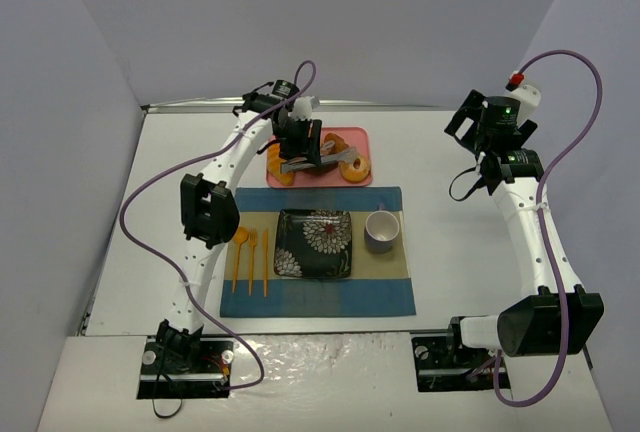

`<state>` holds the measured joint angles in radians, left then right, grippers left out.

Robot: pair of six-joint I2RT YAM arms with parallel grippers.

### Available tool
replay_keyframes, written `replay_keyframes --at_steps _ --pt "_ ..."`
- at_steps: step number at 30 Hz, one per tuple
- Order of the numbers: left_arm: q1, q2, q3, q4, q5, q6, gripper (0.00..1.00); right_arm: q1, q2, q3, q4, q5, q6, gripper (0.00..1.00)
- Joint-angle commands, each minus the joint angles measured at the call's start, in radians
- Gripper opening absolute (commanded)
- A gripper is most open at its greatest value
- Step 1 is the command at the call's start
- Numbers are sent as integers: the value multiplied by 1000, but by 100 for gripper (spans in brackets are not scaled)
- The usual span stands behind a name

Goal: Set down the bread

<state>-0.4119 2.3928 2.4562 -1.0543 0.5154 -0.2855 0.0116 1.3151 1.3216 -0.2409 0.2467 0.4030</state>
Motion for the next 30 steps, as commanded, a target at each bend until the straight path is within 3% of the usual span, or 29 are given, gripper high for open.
replay_keyframes --at_steps 1,6,15,27,30 --pt "-10 -26 48 26 35 -20 50 -7 -37 2 71 37 5 100" --pt "-13 3 81 0 80 5 48 -7 -30 4 72 40 5 100" --pt "-28 -12 125 -109 -21 42 46 -7 -36 1 72 48 7 100" --pt "-35 11 166 -128 24 3 47 -7 -33 -1 74 59 7 100" --pt "-38 44 207 -143 -35 -5 47 -6 -37 -4 74 64 7 100"
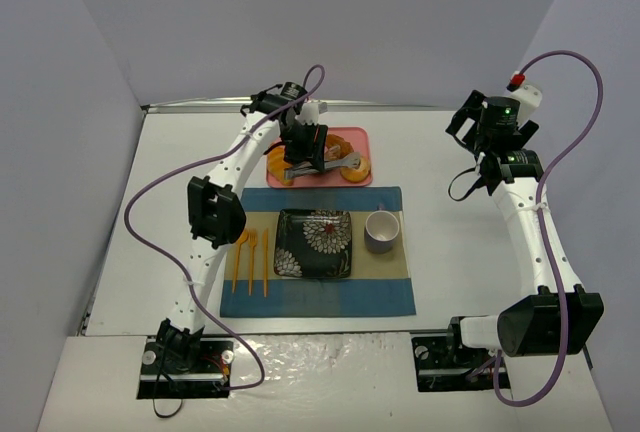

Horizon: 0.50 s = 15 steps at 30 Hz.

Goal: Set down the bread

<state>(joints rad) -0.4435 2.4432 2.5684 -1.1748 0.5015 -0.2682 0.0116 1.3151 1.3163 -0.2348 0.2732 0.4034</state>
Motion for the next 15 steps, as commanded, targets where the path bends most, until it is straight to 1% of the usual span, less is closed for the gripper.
replay_keyframes --at_steps 1,3,6,10,15 --pt "-7 12 113 -35 -10 -21 47 -6 -36 1 68 39 6 100" --pt "-11 29 139 -40 12 -19 47 -7 -37 1 69 40 5 100" --pt "-21 21 103 -43 -30 -1 47 -6 -39 -1 68 38 5 100" --pt "-36 23 116 -37 -32 16 47 -7 -40 -5 68 41 6 100" --pt "-54 53 147 -45 8 17 46 -6 -36 -5 71 40 8 100"
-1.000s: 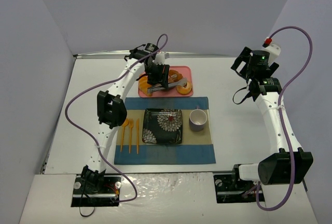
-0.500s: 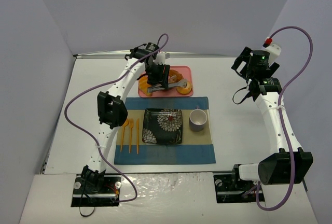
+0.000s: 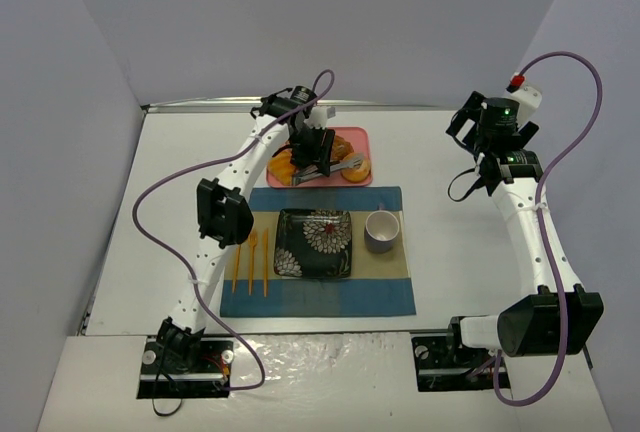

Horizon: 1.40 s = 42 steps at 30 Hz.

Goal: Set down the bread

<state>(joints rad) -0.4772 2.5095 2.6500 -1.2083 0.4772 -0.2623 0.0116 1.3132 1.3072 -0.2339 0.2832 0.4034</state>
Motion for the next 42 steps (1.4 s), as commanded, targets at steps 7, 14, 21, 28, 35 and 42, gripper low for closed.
replay_keyframes --at_steps 7,14,21,28,35,42 --pt "-26 -54 20 -5 25 14 45 -6 -38 2 69 33 9 100" --pt "-26 -58 5 -54 -4 1 39 -7 -41 -2 71 36 9 100" --pt "-19 -61 28 -57 36 -22 41 -6 -41 -6 74 46 12 100" --pt "-17 -30 44 -71 38 -29 33 -7 -37 -5 76 50 13 100" --pt "-17 -47 39 -73 12 -25 28 -6 -49 -13 77 54 18 100" --pt "-15 -63 37 -66 16 -34 22 -7 -61 -19 76 53 22 100"
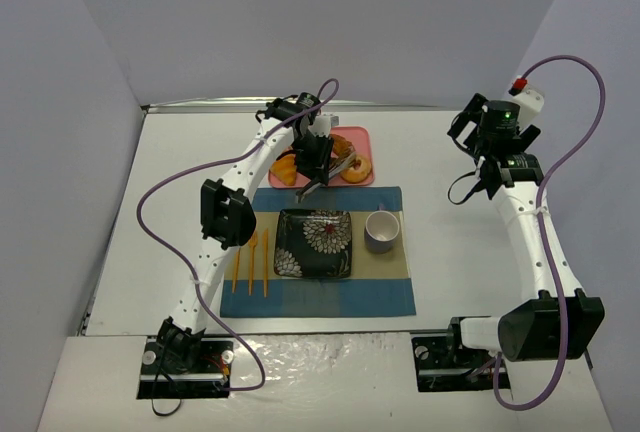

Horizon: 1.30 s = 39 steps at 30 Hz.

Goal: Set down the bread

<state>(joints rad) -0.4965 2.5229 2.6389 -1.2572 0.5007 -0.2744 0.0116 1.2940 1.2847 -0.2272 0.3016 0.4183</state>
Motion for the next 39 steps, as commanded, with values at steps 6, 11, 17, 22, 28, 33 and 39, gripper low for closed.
replay_keyframes --at_steps 6,11,17,22,28,33,39 --pt "5 -154 5 66 50 -65 4 -6 -57 4 71 36 8 100" --pt "5 -177 -2 80 63 -82 4 -7 -79 -1 73 38 7 100" --pt "3 -225 -89 107 85 -110 14 -7 -74 -7 78 20 9 100" --pt "4 -326 -289 217 126 -188 35 -6 -61 -6 77 19 8 100" --pt "16 -433 -478 392 146 -326 40 -7 -51 -7 85 15 7 100" --pt "49 -464 -586 510 183 -434 39 -6 -43 -10 87 11 6 100" --pt "82 -523 -680 611 186 -521 38 -7 -31 -8 89 4 6 100"
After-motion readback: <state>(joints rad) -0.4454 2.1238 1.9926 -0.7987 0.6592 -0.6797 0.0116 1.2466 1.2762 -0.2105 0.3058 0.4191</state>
